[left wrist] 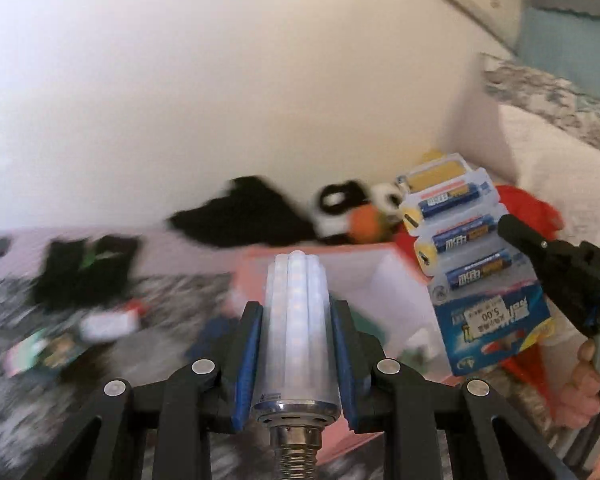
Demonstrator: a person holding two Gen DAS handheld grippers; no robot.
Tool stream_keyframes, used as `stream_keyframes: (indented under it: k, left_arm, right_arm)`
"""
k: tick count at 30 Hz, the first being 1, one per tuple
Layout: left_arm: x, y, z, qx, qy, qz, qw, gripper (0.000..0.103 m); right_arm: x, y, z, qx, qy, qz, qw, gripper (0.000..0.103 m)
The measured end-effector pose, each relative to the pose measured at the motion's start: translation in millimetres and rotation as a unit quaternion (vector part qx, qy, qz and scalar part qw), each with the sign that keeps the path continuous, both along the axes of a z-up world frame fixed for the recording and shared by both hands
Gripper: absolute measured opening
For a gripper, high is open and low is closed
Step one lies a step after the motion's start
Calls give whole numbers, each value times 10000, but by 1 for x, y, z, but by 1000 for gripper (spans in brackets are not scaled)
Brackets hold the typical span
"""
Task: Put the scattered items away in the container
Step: 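Drop the bulb and battery card into the pink box from both tools, then grasp the pink-green pouch with the left tool while the right tool grasps the wooden bead bracelet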
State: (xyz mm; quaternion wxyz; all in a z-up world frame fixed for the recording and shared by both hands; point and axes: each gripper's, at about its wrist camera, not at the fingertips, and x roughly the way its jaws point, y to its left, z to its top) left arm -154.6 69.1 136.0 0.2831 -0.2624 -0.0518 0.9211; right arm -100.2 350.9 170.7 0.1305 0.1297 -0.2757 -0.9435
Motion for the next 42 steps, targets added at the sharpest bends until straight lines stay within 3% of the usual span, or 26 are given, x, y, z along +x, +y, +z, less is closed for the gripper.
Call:
stream_keyframes:
  k: [4, 6, 9, 12, 13, 14, 15, 19, 21, 28, 32, 35, 38, 42]
  left_arm:
    - [-25, 76, -3, -203, 22, -469, 9987, 28]
    - [-39, 112, -15, -375, -35, -689, 9969, 28]
    - [-60, 149, -33, -606, -71, -624, 9962, 31]
    - [-75, 154, -41, -534, -264, -606, 9964, 84]
    - [-77, 152, -41, -484, -286, -601, 9966, 85]
    - [-75, 143, -38, -464, -205, -573, 9971, 85]
    - [-73, 134, -35, -448, -126, -537, 9975, 86]
    - [-59, 75, -28, -528, 115, 3, 9985, 95]
    - [-52, 38, -26, -583, 220, 355, 9974, 95]
    - [-27, -110, -50, -779, 137, 1651, 9831, 101]
    - [-20, -168, -87, -822, -156, 1950, 9772, 101]
    - [-18, -191, -123, -1208, -200, 1973, 9727, 101]
    - [-30, -203, -155, -1694, -422, 1994, 9642, 101]
    - [-53, -211, -178, -2023, -497, 1932, 9588, 101]
  right_arm:
    - [10, 41, 6, 277, 3, -856, 9959, 0]
    - [1, 61, -2, 291, -214, -1087, 9934, 0]
    - [-14, 82, -14, 254, -479, -1205, 9912, 0]
    - [-33, 98, -32, 154, -758, -1284, 9887, 10]
    - [-38, 103, -38, 81, -840, -1335, 9875, 24]
    - [-40, 107, -43, 20, -887, -1386, 9864, 48]
    - [-40, 111, -49, -21, -877, -1433, 9858, 55]
    - [-35, 102, -41, 148, -723, -1507, 9858, 60]
    - [-32, 84, -34, 319, -619, -1471, 9867, 71]
    - [-53, -47, -32, 1153, -472, -459, 9911, 80]
    - [-79, -133, -70, 1310, -956, 545, 9852, 84]
    - [-105, -189, -126, 1221, -1753, 1226, 9692, 84]
    - [-129, -224, -181, 1361, -2539, 1325, 9484, 84]
    - [-159, -246, -228, 1446, -3040, 1157, 9345, 81]
